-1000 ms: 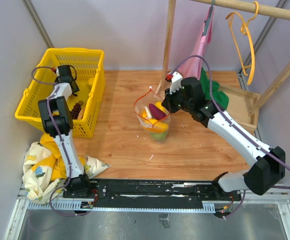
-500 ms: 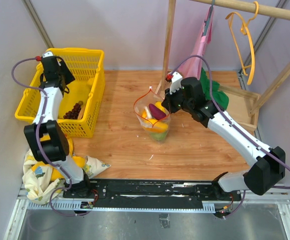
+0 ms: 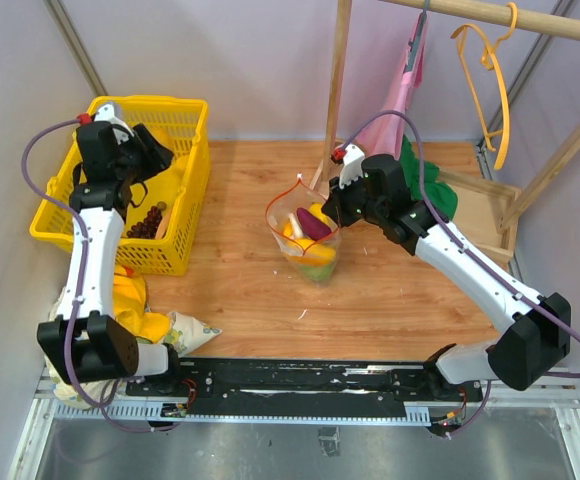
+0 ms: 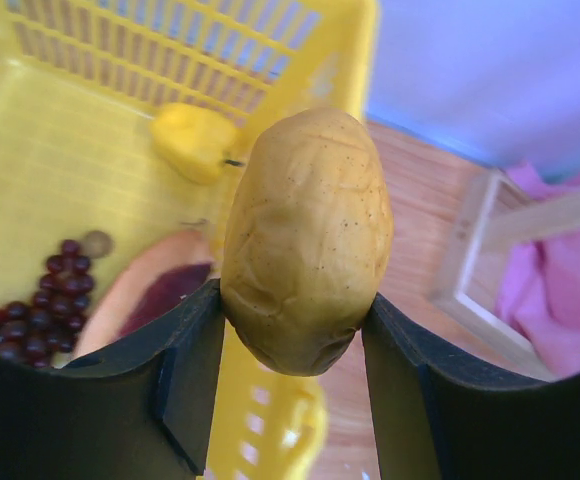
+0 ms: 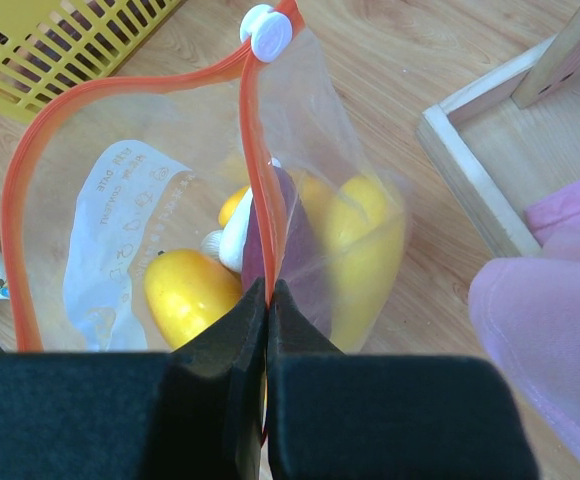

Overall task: Place the food in the zip-top bag and seal the zipper
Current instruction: Pick up the fake fruit from the bin.

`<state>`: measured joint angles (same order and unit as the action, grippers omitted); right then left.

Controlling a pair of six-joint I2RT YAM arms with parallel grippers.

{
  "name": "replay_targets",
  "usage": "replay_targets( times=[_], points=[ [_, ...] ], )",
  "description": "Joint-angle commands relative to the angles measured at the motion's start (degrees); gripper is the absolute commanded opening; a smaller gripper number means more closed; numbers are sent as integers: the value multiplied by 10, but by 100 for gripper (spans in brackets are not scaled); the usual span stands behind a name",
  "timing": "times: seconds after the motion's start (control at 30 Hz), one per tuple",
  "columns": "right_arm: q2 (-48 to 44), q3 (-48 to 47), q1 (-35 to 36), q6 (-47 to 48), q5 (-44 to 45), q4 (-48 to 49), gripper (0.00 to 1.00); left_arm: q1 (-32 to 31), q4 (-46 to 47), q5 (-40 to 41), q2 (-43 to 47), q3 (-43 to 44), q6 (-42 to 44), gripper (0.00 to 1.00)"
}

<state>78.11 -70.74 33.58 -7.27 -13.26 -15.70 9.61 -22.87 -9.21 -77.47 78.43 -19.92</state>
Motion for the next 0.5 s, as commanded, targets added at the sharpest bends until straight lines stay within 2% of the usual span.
replay_targets(
  times=[0.0,0.2,0.47],
  points=[
    [-9,-11,-3,-9,-11,3,1,-41,-1,-90,56,-17,-19,37],
    [-6,-12,1,-10,-8,3,1,-118,-8,-120,116,-37,-49,37],
    [-4,-13,5,-8,-2,-1,1,-262,31,-116,152,-93,-116,35]
  ],
)
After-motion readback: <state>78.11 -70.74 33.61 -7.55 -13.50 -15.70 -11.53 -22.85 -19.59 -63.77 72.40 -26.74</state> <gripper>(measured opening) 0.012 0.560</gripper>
